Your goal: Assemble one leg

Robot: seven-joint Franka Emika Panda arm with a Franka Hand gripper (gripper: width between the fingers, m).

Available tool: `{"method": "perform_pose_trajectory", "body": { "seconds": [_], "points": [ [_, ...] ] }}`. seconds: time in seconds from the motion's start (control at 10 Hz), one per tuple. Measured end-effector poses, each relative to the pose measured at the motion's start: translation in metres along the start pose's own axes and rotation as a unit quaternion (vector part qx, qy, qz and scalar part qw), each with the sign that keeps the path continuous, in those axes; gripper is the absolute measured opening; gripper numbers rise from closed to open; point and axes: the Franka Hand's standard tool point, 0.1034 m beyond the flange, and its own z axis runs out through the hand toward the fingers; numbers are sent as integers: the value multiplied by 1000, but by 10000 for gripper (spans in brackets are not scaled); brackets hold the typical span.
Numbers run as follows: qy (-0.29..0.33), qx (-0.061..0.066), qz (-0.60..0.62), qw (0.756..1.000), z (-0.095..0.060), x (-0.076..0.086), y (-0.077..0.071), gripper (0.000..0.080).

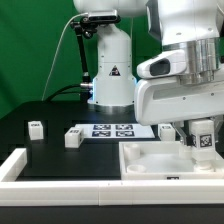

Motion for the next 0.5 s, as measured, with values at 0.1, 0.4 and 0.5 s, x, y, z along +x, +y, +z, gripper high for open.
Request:
{"method": "perform_pose_trajectory", "body": {
  "seconds": [0.1,0.4,0.5],
  "points": [
    [-1,0,0,1000,2,-1,0,290],
    [9,-3,-2,1000,7,1,0,290],
    [19,-5,-3,1000,7,5,1,290]
  ]
}}
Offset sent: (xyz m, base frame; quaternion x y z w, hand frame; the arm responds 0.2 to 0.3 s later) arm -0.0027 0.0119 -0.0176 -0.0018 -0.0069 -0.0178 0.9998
